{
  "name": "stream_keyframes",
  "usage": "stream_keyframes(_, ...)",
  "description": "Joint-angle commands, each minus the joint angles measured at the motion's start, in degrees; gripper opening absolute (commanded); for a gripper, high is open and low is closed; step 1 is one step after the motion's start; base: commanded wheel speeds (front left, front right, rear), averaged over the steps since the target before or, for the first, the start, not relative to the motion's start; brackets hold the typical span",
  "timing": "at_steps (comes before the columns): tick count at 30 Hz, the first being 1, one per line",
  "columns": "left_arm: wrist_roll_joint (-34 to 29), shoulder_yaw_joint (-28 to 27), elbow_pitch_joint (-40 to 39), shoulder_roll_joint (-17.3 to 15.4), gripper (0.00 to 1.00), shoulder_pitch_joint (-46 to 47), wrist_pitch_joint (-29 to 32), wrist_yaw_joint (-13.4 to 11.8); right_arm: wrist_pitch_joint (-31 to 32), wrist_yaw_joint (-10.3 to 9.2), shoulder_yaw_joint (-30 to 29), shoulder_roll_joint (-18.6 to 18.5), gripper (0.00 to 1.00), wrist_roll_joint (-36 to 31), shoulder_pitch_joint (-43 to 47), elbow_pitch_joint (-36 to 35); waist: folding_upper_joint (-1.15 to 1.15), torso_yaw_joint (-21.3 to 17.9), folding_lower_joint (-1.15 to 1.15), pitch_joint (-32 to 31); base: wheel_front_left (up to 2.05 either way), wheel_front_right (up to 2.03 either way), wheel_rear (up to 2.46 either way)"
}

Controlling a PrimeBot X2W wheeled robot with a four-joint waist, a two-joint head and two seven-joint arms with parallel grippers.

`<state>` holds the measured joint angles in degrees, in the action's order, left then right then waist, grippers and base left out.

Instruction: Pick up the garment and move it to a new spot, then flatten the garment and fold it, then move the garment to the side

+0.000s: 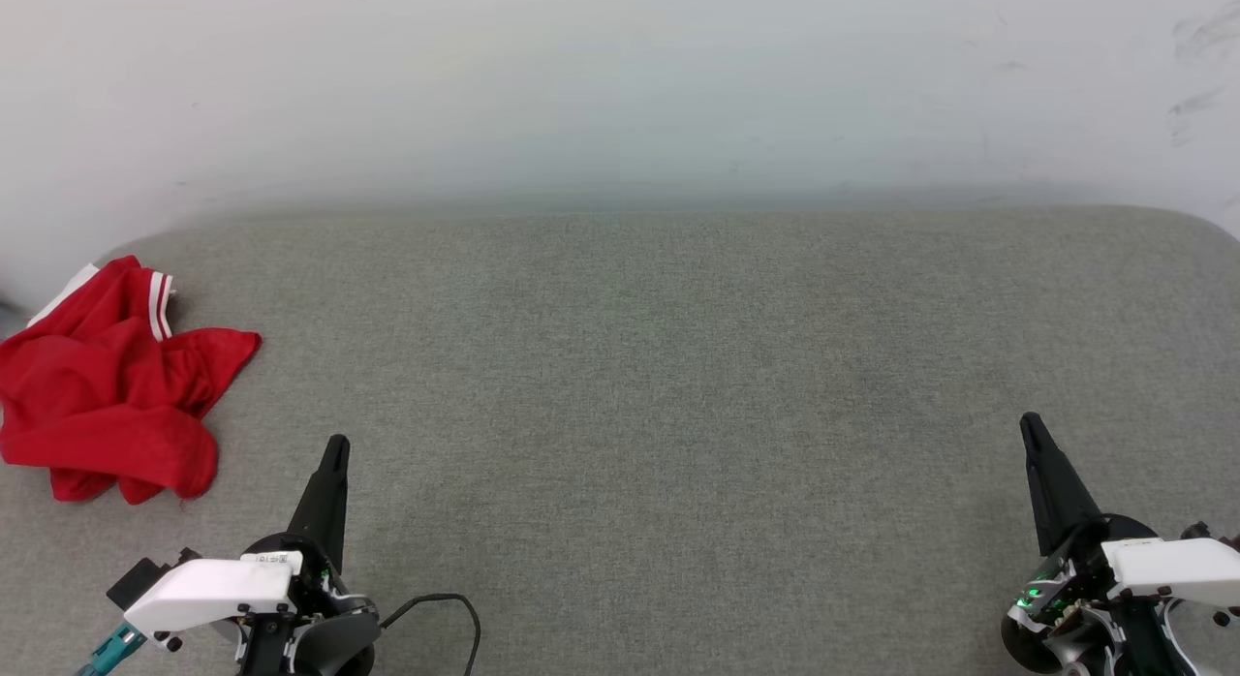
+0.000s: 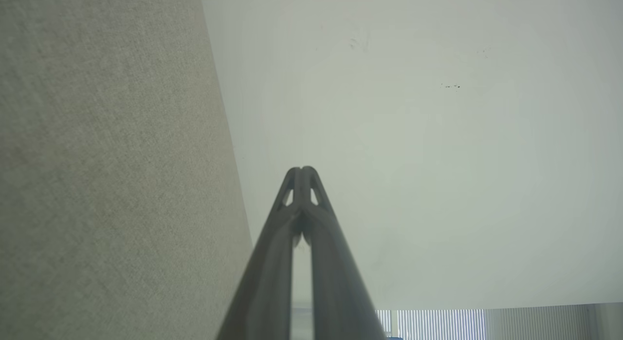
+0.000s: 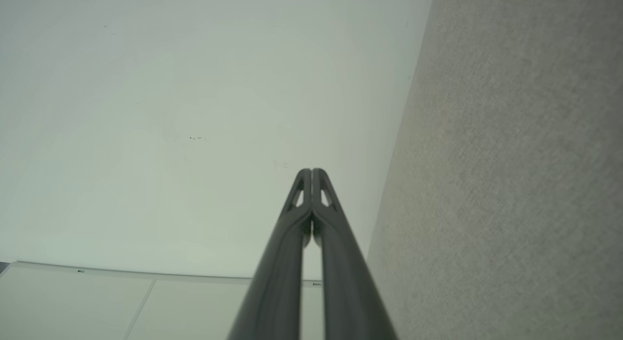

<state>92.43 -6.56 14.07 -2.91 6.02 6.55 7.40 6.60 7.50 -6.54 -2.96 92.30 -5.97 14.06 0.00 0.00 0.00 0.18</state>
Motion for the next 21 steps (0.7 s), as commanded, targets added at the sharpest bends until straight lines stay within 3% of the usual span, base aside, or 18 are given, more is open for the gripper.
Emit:
stream_keyframes(1, -0.16, -0.12, 0.05, 0.06, 0.00, 0.48, 0.20, 0.17, 0.01, -0.02, 0.02, 0.19, 0.00, 0.23, -0.53, 0.04, 0.00, 0.00, 0.00, 0.00, 0.00, 0.00, 0.00)
stream_keyframes(21, -0.15, -0.11, 0.05, 0.06, 0.00, 0.48, 0.20, 0.17, 0.01, -0.02, 0.02, 0.19, 0.00, 0.23, -0.53, 0.04, 0.00, 0.00, 0.00, 0.00, 0.00, 0.00, 0.00)
